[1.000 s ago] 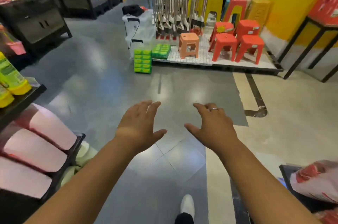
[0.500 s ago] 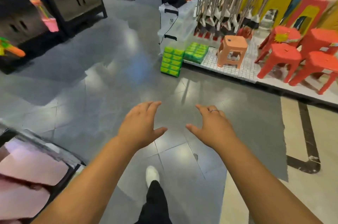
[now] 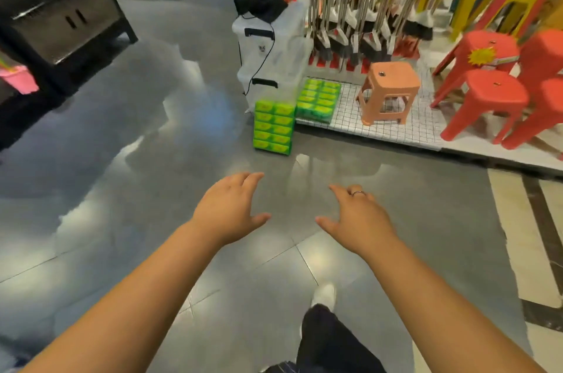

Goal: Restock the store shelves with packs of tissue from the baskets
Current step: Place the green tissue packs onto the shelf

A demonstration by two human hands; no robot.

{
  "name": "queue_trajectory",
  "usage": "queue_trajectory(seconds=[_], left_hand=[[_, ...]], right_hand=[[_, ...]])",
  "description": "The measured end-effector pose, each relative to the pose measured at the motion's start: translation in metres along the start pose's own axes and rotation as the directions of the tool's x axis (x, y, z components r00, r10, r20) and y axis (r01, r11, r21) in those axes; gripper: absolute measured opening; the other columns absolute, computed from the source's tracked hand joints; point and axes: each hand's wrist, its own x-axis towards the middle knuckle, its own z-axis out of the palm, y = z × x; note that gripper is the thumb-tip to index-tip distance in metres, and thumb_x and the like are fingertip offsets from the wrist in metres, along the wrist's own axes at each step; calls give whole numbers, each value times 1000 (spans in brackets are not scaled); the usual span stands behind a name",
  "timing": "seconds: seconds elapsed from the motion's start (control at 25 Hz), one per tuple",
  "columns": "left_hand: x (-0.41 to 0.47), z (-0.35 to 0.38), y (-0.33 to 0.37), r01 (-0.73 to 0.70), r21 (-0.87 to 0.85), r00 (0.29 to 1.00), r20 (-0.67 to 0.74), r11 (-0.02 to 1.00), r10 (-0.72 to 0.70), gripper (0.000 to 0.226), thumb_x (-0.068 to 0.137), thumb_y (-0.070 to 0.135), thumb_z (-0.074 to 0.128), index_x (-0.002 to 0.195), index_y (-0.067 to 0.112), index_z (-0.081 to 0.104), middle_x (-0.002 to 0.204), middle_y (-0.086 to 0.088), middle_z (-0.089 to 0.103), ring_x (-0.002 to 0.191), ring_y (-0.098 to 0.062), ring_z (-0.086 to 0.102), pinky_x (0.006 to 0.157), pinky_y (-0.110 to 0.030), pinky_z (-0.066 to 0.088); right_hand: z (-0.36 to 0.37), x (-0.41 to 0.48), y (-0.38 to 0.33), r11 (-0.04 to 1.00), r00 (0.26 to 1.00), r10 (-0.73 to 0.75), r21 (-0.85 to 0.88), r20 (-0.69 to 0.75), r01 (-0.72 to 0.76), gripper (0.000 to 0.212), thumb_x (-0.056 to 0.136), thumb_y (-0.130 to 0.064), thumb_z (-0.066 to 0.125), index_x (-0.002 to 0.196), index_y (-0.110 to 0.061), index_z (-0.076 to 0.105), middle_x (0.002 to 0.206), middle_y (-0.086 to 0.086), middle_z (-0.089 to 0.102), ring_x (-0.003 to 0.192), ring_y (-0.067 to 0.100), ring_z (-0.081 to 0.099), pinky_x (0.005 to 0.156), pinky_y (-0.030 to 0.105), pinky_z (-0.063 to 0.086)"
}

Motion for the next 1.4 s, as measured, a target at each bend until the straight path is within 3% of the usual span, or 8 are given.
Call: queue_trajectory(seconds=[0.48, 0.76, 1.08, 1.24, 1.4], left_hand=[[344, -32, -95, 122, -7, 987, 107, 993, -120, 81, 85, 54, 61, 149, 23, 24, 151, -3, 32, 137, -23, 34, 111, -32, 27], [538, -25, -198, 38, 5, 976, 216, 999, -38, 81, 85, 51, 62, 150, 20, 24, 153, -6, 31, 139, -26, 31, 113, -35, 23], [750, 22, -316, -54, 47, 886, 463, 997, 27, 81, 86, 49, 61, 151, 24, 19, 156, -5, 23, 140, -27, 26, 113, -39, 26], [836, 98, -345, -37, 33, 838, 546, 999, 13, 81, 87, 43, 62, 151, 24, 16, 157, -5, 18, 142, -26, 22, 113, -37, 24], [908, 196, -376, -138, 111, 781, 623, 984, 39, 85, 89, 42, 60, 153, 21, 8, 161, -7, 6, 145, -30, 13, 117, -43, 21]], right_hand=[[-85, 397, 0, 996, 986, -90, 14, 141, 89, 82, 84, -60, 58, 150, -26, 24, 145, 11, 38, 129, 30, 42, 100, 39, 44], [-77, 586, -39, 995, 981, 0, 98, 192, -20, 87, 83, -59, 61, 152, -26, 21, 152, 12, 30, 134, 30, 38, 104, 39, 41], [-19, 782, -55, 930, 940, 197, 251, 280, -269, 80, 80, -51, 69, 145, -21, 33, 140, 15, 40, 125, 35, 44, 98, 44, 44], [42, 866, -37, 941, 918, 194, 199, 346, -274, 85, 81, -51, 68, 149, -22, 26, 148, 10, 31, 125, 35, 41, 97, 44, 44], [124, 948, -10, 956, 908, 172, 159, 381, -248, 92, 81, -50, 68, 151, -22, 16, 155, 11, 17, 129, 39, 35, 97, 47, 41]])
